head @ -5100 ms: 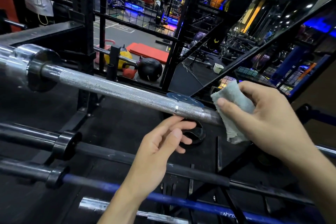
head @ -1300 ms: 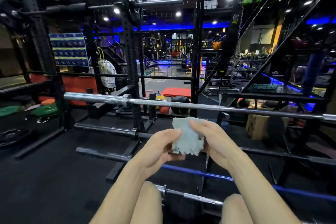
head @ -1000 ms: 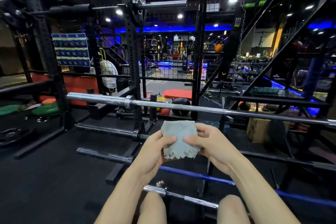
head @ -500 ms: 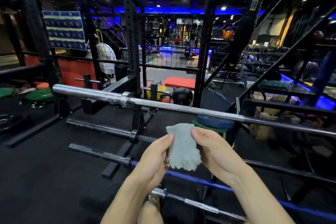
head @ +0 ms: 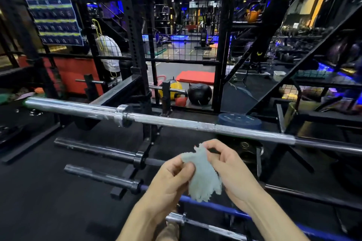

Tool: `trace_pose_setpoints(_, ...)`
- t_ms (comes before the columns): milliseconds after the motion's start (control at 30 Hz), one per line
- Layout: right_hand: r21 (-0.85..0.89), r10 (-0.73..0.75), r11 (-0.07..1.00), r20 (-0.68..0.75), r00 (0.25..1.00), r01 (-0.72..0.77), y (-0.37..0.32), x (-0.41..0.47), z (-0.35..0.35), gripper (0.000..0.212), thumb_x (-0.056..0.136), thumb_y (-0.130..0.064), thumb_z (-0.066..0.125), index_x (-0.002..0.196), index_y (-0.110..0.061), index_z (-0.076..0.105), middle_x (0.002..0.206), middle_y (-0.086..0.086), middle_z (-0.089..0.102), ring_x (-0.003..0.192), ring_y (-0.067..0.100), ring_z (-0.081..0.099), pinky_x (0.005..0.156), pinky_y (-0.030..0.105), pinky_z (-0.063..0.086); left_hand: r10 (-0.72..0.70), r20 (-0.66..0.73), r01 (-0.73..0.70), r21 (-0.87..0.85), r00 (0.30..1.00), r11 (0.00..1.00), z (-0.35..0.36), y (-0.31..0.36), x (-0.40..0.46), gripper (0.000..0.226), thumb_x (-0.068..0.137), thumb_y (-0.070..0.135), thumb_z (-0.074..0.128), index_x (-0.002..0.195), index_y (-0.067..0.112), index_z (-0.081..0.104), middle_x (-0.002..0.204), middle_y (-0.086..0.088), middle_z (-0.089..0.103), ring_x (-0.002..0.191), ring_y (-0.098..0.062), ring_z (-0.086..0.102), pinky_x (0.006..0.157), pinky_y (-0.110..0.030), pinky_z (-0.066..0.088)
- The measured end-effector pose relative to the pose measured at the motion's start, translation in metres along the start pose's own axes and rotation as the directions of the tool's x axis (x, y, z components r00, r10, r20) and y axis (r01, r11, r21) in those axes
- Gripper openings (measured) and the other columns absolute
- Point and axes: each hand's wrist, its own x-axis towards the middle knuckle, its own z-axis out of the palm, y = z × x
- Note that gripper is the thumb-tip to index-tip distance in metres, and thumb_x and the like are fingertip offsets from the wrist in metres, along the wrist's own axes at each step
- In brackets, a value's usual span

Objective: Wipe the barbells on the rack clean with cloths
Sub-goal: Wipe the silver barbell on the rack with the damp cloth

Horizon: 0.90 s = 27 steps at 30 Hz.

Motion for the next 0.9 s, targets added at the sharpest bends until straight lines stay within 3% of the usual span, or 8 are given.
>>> trace_pose_setpoints(133, 0.030, -0.016, 0.999, -0.026, 1.000, 0.017, 0.013, 0.016, 0.006, 0.011, 0.100, -0.024, 0.064, 0.094, -0.015, 0.065, 0.084, 0.019, 0.064, 0.072, 0.026, 0.053, 0.064, 0.038, 0.042, 0.083, -0.034, -0.079, 0.099, 0.996, 0.992, -0.009, 0.000, 0.014, 0.058, 0.079, 0.054, 0.082, 0.118, 0.013, 0.068, 0.106, -0.012, 0.067, 0.096, -0.027, 0.062, 0.081, -0.035, 0.053)
trace_pose_setpoints(233, -0.025, -0.055, 0.998, -0.055, 0.997, 0.053, 0.022, 0.021, 0.009, 0.017, 0.095, -0.028, 0.072, 0.087, -0.015, 0.065, 0.079, 0.012, 0.062, 0.071, 0.021, 0.051, 0.064, 0.036, 0.042, 0.133, -0.021, -0.129, 0.131, 0.991, 0.983, -0.007, -0.002, 0.016, 0.052, 0.089, 0.038, 0.073, 0.136, 0.022, 0.058, 0.120, -0.008, 0.068, 0.108, -0.025, 0.066, 0.087, -0.032, 0.055)
trace_pose_setpoints(333, -0.070, -0.052, 0.997, -0.101, 0.994, 0.045, 0.024, 0.021, 0.007, 0.015, 0.093, -0.018, 0.074, 0.081, -0.017, 0.066, 0.077, 0.009, 0.063, 0.068, 0.017, 0.054, 0.059, 0.031, 0.044, 0.221, -0.023, -0.210, 0.240, 0.975, 0.948, -0.007, -0.006, 0.017, 0.036, 0.093, 0.026, 0.064, 0.128, 0.018, 0.067, 0.124, -0.007, 0.069, 0.114, -0.027, 0.067, 0.090, -0.033, 0.055)
trace_pose_setpoints(433, -0.319, -0.137, 0.941, -0.061, 0.989, 0.111, 0.008, 0.024, -0.008, 0.013, 0.088, -0.014, 0.076, 0.081, -0.021, 0.068, 0.076, 0.000, 0.069, 0.067, 0.012, 0.058, 0.057, 0.025, 0.046, 0.286, -0.075, -0.255, 0.282, 0.955, 0.925, -0.012, -0.007, 0.023, 0.022, 0.096, 0.026, 0.066, 0.114, 0.016, 0.071, 0.113, -0.011, 0.070, 0.103, -0.028, 0.068, 0.087, -0.037, 0.054)
trace_pose_setpoints(533, -0.642, -0.456, 0.713, -0.119, 0.882, 0.282, -0.023, 0.038, -0.034, 0.013, 0.089, -0.018, 0.074, 0.081, -0.025, 0.065, 0.078, -0.008, 0.068, 0.072, 0.009, 0.063, 0.070, 0.029, 0.051, 0.344, -0.175, -0.254, 0.396, 0.922, 0.882, -0.025, 0.009, 0.036, 0.014, 0.094, 0.031, 0.064, 0.102, 0.022, 0.071, 0.090, -0.006, 0.069, 0.084, -0.020, 0.062, 0.078, -0.038, 0.049)
trace_pose_setpoints(633, -0.869, -0.643, 0.417, -0.074, 0.762, 0.267, -0.046, 0.067, -0.062, 0.011, 0.093, -0.024, 0.065, 0.084, -0.027, 0.059, 0.081, -0.010, 0.063, 0.079, 0.014, 0.060, 0.075, 0.040, 0.051, 0.420, -0.172, -0.205, 0.671, 0.891, 0.712, -0.041, 0.031, 0.055, 0.010, 0.099, 0.028, 0.062, 0.100, 0.028, 0.072, 0.079, 0.005, 0.066, 0.072, -0.011, 0.057, 0.067, -0.031, 0.045)
trace_pose_setpoints(767, -0.984, -0.318, 0.169, -0.005, 0.948, 0.052, -0.036, 0.100, -0.071, 0.032, 0.103, -0.050, 0.036, 0.090, -0.027, 0.053, 0.094, -0.003, 0.065, 0.090, 0.027, 0.061, 0.075, 0.042, 0.047, 0.498, -0.045, -0.177, 0.903, 0.866, 0.390, -0.037, 0.047, 0.086, 0.019, 0.101, 0.028, 0.058, 0.113, 0.030, 0.072, 0.102, 0.013, 0.066, 0.096, -0.008, 0.060, 0.085, -0.026, 0.045)
trace_pose_setpoints(900, -0.998, -0.176, 0.006, -0.064, 0.982, -0.064, -0.028, 0.098, -0.064, 0.046, 0.107, -0.047, 0.020, 0.085, -0.022, 0.052, 0.094, 0.009, 0.062, 0.086, 0.035, 0.054, 0.074, 0.040, 0.035, 0.522, 0.097, -0.104, 0.994, 0.848, -0.017, -0.030, 0.043, 0.116, 0.017, 0.101, 0.034, 0.055, 0.108, 0.025, 0.068, 0.111, 0.011, 0.061, 0.102, -0.017, 0.049, 0.085, -0.034, 0.033)
